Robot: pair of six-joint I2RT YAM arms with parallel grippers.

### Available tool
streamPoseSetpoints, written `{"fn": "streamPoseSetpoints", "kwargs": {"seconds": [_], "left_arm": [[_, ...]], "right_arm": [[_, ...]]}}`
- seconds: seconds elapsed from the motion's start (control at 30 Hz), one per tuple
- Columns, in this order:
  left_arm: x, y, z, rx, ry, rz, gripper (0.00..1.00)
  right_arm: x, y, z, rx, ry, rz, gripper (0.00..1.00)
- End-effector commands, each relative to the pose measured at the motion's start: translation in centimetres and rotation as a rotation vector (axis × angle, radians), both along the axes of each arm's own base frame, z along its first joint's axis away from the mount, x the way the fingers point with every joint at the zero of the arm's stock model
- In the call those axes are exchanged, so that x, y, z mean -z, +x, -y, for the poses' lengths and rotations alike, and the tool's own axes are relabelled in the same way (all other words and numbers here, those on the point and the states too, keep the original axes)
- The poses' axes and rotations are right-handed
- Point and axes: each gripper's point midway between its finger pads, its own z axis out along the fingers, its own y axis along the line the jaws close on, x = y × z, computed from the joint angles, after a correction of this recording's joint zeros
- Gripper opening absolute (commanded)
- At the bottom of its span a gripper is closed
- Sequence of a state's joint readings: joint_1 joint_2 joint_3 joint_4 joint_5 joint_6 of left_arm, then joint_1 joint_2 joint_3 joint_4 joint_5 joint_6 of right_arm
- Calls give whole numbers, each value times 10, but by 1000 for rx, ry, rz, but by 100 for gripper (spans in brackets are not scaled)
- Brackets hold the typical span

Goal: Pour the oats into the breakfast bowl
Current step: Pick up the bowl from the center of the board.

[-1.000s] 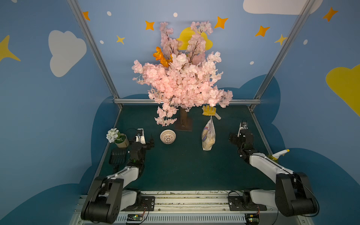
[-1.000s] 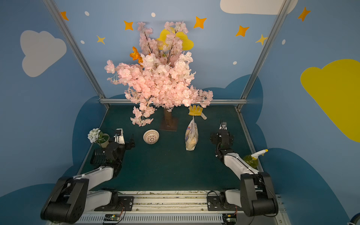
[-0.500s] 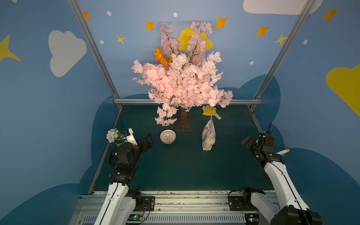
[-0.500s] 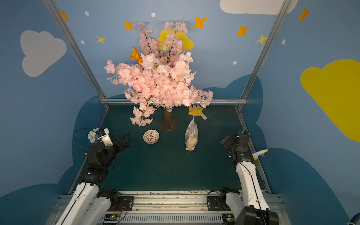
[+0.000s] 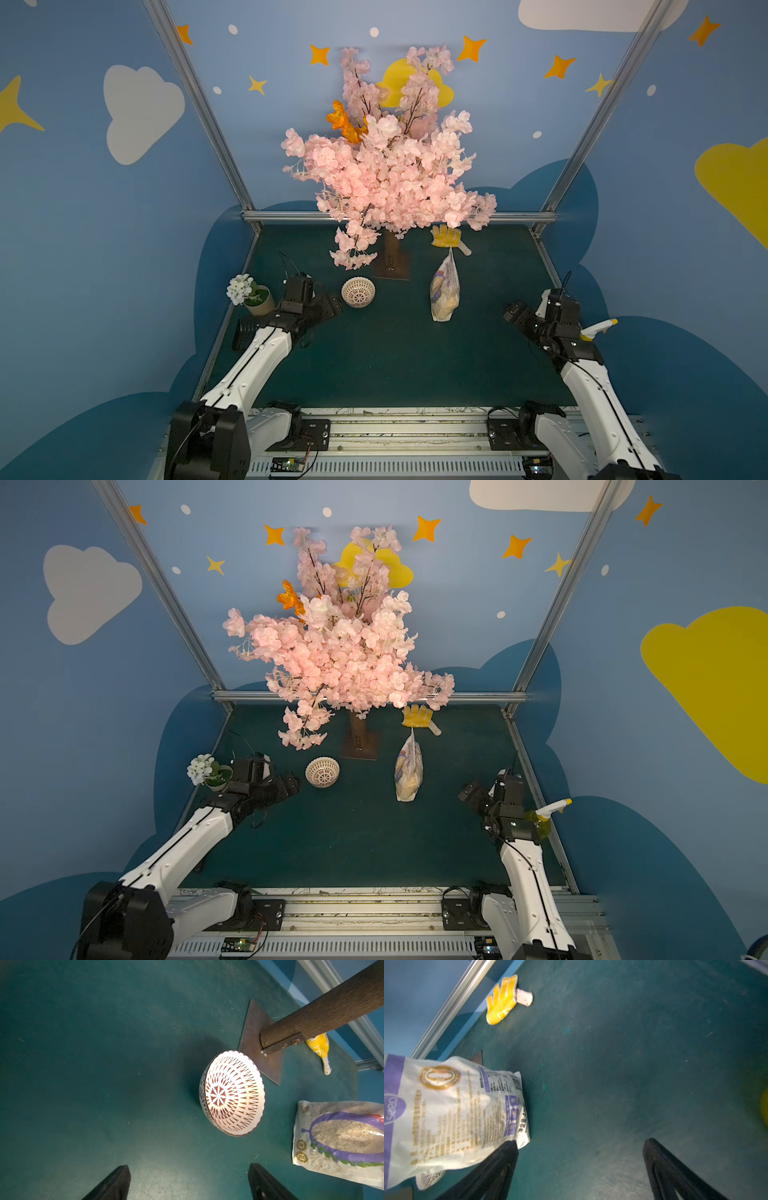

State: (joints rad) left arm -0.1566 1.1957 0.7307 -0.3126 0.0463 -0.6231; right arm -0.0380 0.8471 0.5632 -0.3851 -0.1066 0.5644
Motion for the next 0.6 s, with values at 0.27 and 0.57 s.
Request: {"fn": "streamPoseSetpoints", "kwargs": {"seconds": [0.27, 0.57], "left_arm": [[18, 68, 23, -32, -34, -51, 66], [53, 86, 33, -26, -57, -140, 49]], "right_arm": [[-8, 5, -37, -152, -76, 101, 98], [-13, 5, -45, -180, -96, 143, 98]]}}
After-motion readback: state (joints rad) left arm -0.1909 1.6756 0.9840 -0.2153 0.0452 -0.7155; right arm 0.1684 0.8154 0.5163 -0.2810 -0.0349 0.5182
